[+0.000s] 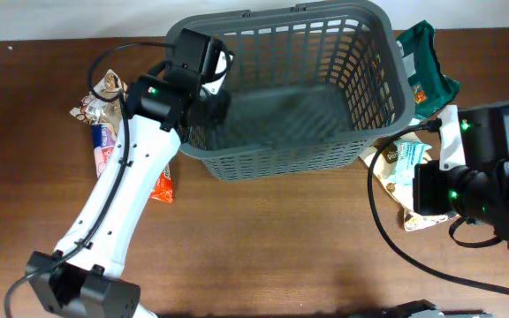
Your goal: Pack container
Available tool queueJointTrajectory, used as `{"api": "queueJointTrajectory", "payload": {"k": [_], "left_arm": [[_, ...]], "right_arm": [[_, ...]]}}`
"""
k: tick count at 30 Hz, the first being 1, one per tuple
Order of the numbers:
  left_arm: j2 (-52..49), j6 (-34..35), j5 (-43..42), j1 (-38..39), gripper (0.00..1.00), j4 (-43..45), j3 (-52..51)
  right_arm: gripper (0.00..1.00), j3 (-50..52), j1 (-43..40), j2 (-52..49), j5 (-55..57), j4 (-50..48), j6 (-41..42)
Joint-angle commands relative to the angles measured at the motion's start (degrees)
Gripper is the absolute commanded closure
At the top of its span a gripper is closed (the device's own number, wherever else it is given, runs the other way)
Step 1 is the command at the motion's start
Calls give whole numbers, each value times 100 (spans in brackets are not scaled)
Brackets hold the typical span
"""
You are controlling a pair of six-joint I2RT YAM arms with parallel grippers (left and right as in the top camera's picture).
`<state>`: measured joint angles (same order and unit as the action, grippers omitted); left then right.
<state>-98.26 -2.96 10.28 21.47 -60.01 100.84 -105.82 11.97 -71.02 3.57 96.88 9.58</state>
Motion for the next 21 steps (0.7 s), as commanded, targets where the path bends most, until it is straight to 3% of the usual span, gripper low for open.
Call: {"api": "queueJointTrajectory", "payload": {"k": [1,11,21], "left_arm": [[13,83,811,-9,98,-66,96],[13,-61,2026,-15,98,-170,96],[-70,-577,2103,-157,98,28,94]], "right_arm": [[96,17,-44,48,7,-17,55],[96,17,-44,48,4,-17,57],[96,17,-44,44,0,0,144]]}}
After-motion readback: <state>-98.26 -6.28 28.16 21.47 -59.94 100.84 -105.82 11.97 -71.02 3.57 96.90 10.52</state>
